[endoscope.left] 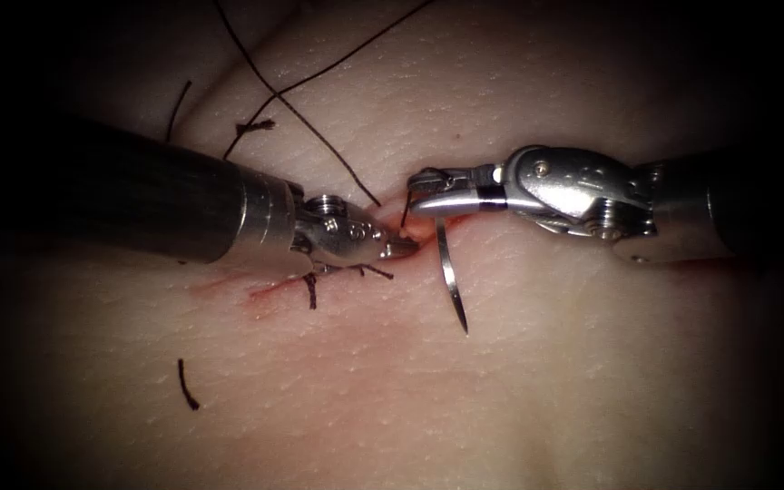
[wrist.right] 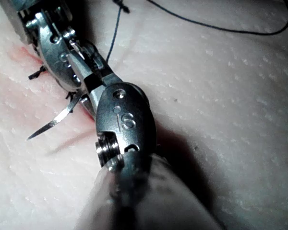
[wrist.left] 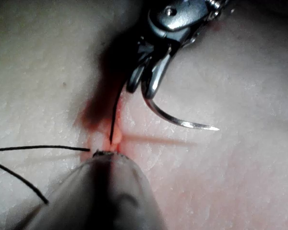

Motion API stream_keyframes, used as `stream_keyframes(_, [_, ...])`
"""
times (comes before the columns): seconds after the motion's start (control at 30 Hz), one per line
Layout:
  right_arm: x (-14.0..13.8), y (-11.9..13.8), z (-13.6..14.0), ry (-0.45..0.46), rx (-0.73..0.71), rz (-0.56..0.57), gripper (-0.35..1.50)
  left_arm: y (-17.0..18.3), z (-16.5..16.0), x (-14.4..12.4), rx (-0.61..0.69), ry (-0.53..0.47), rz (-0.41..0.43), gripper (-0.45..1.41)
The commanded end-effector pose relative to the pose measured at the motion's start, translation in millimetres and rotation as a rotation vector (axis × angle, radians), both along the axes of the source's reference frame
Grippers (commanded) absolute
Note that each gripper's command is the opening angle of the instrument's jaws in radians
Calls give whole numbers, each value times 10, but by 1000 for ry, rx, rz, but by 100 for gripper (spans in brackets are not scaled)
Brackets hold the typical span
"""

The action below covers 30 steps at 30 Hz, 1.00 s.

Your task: Wound Closure

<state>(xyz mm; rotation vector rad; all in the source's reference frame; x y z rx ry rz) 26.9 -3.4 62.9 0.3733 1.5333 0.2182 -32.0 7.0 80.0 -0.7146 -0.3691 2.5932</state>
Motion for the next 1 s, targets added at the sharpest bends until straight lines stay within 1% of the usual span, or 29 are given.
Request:
stream_keyframes(0.03, [6,-1,8,5,-12,3,-35,-6,6,-6,2,9,9,-45])
stream_keyframes(0.23, [11,7,13,29,-50,24,-35,-10,7,-5,56,47,65,-45])
stream_keyframes(0.27, [14,9,14,41,-73,28,-35,-11,7,-5,74,54,83,-45])
stream_keyframes(0.37, [19,10,17,49,-117,34,-35,-12,5,-5,97,59,97,-45])
stream_keyframes(0.4, [22,10,20,56,-138,33,-35,-12,1,-4,102,55,98,-28])
stream_keyframes(0.47, [27,8,28,74,-182,31,-35,-13,-5,-2,107,53,102,-3])
stream_keyframes(0.57, [29,5,35,82,-208,28,-35,-15,-11,-2,112,49,104,12])
stream_keyframes(0.77, [28,8,44,100,-279,35,-35,-15,-12,-1,117,43,107,32])
stream_keyframes(0.93, [26,14,49,133,-367,47,-35,-17,-13,-1,117,42,108,41])
stream_keyframes(1.0, [25,13,50,140,-386,45,-35,-18,-14,0,117,42,109,41])
